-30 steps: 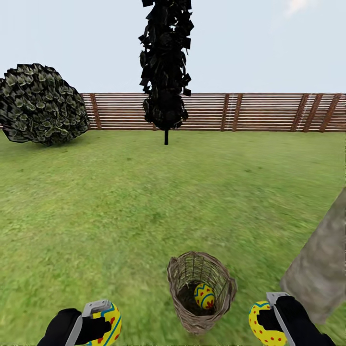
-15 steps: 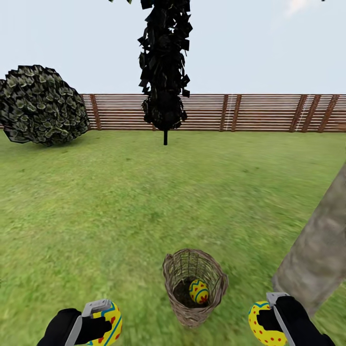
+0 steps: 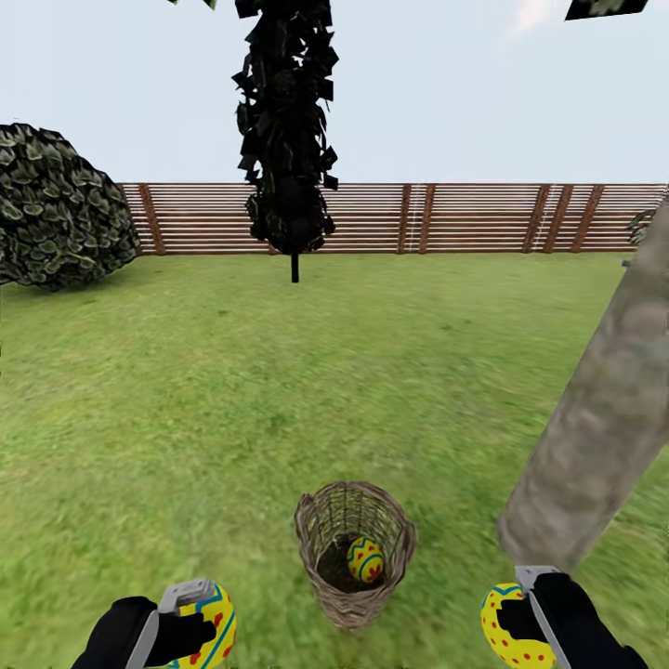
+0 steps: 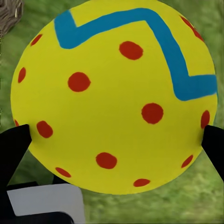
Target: Take the three Easter eggs out of the wicker basket on the lawn in the garden, then place them on the lawn next to a single tree (choose any tree) so that all three eggs are next to the same tree and none are left in the basket.
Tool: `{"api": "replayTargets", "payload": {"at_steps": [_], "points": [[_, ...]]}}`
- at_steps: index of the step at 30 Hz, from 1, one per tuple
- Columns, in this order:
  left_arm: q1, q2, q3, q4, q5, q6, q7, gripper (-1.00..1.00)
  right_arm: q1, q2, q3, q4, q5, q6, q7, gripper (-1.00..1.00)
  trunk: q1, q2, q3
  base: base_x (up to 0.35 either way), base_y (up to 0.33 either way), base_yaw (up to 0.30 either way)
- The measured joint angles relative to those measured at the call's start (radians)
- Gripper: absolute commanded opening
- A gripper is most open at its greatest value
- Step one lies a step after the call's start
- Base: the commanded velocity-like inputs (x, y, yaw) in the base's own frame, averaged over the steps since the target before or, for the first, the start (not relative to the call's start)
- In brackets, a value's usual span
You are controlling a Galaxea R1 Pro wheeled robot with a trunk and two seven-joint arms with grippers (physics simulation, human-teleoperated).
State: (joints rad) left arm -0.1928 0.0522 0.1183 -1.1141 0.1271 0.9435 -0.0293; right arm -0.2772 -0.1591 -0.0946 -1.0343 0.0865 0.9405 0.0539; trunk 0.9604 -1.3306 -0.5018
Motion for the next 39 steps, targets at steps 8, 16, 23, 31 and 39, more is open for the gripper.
{"api": "replayTargets", "payload": {"at_steps": [8,16,23,31,39], "points": [[0.000,-0.002,-0.002,0.034,-0.004,-0.006,0.001,-1.00,0.000,0.000,0.000,0.000,0.000,0.000,0.000,-1.00,-0.030,0.056,0.025,-0.328,0.016,-0.001],[0.000,-0.003,-0.002,0.035,-0.004,-0.006,0.002,-1.00,0.000,0.000,0.000,0.000,0.000,0.000,0.000,-1.00,-0.061,0.112,0.050,-0.339,0.000,0.000],[0.000,0.001,0.008,0.033,0.001,-0.007,0.003,-1.00,0.000,-0.001,-0.002,0.000,-0.003,0.000,0.000,-1.00,-0.089,0.161,0.072,-0.052,0.000,-0.247],[0.000,0.003,0.009,0.034,0.000,-0.006,0.000,-1.00,0.000,-0.004,-0.006,0.000,-0.003,0.000,0.000,-1.00,-0.119,0.217,0.101,0.000,0.000,-0.287],[0.000,0.007,0.010,0.039,0.004,-0.012,-0.006,-1.00,0.002,-0.011,-0.006,0.013,-0.002,-0.006,0.012,-1.00,-0.146,0.266,0.124,0.000,0.000,-0.031]]}}
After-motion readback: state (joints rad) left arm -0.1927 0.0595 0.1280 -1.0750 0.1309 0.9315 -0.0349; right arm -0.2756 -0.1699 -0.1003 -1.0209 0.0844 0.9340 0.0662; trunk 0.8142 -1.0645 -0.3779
